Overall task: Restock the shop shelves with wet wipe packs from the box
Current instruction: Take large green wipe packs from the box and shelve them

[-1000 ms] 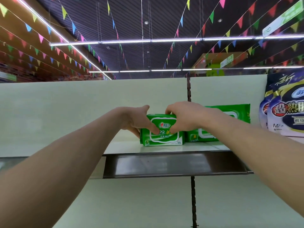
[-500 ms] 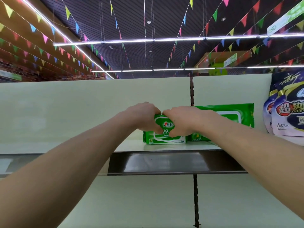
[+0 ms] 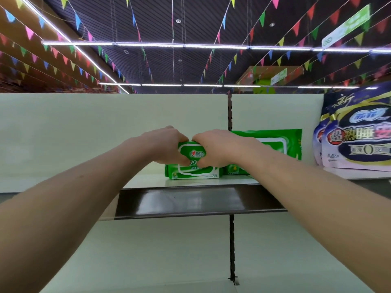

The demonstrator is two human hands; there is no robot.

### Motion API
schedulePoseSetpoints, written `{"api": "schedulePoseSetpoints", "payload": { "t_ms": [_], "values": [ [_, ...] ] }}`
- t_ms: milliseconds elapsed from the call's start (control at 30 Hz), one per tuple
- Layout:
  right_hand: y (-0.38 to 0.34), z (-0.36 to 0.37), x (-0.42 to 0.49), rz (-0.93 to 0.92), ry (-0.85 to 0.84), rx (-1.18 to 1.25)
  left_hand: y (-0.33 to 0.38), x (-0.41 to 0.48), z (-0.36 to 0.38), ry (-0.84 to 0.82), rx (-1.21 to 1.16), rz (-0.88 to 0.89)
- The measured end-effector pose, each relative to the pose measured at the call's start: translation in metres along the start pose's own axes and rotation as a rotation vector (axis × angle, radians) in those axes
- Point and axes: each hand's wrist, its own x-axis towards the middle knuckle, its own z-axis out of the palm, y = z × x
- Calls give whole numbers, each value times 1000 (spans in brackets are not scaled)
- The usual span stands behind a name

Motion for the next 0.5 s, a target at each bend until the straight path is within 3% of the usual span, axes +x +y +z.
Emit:
{"api": "schedulePoseSetpoints", "payload": {
  "t_ms": [200, 500],
  "values": [
    [-3, 2, 2, 6, 26, 10, -1, -6, 2, 34, 86, -44],
    [-14, -3, -6, 59, -8, 16, 2, -15, 3, 18, 19, -55]
  ]
}}
